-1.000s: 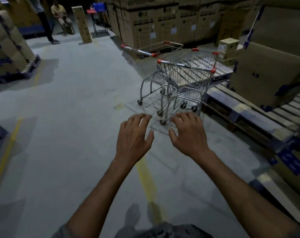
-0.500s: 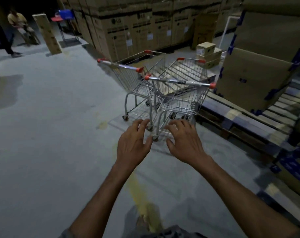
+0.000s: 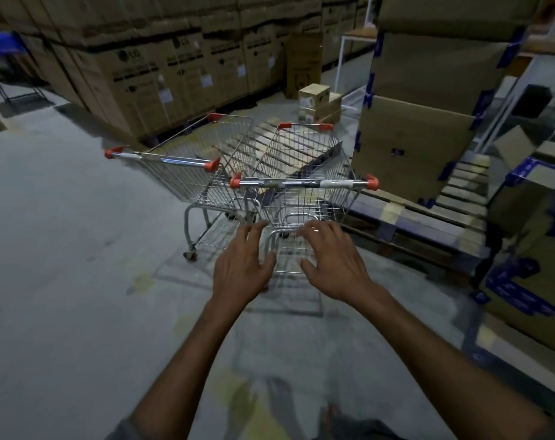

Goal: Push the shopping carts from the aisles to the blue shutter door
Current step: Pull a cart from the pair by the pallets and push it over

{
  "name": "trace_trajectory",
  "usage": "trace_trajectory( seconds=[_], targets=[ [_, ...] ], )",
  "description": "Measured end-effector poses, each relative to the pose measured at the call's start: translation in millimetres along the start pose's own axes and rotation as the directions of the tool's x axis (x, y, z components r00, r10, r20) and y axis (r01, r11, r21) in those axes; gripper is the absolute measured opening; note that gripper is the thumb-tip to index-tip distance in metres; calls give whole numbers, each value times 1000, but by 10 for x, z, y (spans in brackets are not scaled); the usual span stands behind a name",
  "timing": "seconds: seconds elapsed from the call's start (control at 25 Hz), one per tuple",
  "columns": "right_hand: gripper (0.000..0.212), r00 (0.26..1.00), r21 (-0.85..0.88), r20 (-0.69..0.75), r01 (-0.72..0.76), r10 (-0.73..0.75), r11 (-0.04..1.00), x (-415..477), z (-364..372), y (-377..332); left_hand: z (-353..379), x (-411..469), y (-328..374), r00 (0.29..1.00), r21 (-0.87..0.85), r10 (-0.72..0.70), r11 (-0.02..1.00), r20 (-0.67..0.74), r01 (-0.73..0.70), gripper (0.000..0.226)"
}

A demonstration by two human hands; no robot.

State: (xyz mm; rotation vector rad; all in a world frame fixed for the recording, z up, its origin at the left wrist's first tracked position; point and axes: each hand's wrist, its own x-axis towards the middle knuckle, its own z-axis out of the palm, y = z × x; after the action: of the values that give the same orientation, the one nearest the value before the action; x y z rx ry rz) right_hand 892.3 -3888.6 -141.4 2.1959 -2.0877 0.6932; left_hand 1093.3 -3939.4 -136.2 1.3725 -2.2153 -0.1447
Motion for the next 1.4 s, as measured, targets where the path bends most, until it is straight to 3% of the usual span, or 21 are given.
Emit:
trace_trajectory(
  seconds=[0.32,0.44,0.76,0.84,0.96,1.32,1.4],
  targets=[
    [72,992,27,11,-127,126,992,1064,340,810,774,1293,-131,992,-45,124,991,-1,-124,64],
    [72,990,16,48,-130,129,991,1501,548,1112,1130,1742,-182,986,15,148,989,76,-150,69],
    [86,956,-100,260,-116,139,988,2415,955,1780,1769,2612,-450,958,84,-35,996,285,11,91],
    [91,928,-174,337,-104,158,979,2465,1097,1844,1893,2665,-542,936,132,-49,991,349,2,93],
    [89,939,-243,303,-86,160,966,2440,1215,1870,1986,2723,-634,927,140,3,988,375,-60,86],
    [75,913,-221,278,-242,299,945,2192,1098,1472,1687,2592,-750,895,184,157,950,418,-252,74],
    [76,896,-227,288,-280,339,933,2034,1072,1344,1579,2505,-835,859,191,208,925,467,-327,74]
  ],
)
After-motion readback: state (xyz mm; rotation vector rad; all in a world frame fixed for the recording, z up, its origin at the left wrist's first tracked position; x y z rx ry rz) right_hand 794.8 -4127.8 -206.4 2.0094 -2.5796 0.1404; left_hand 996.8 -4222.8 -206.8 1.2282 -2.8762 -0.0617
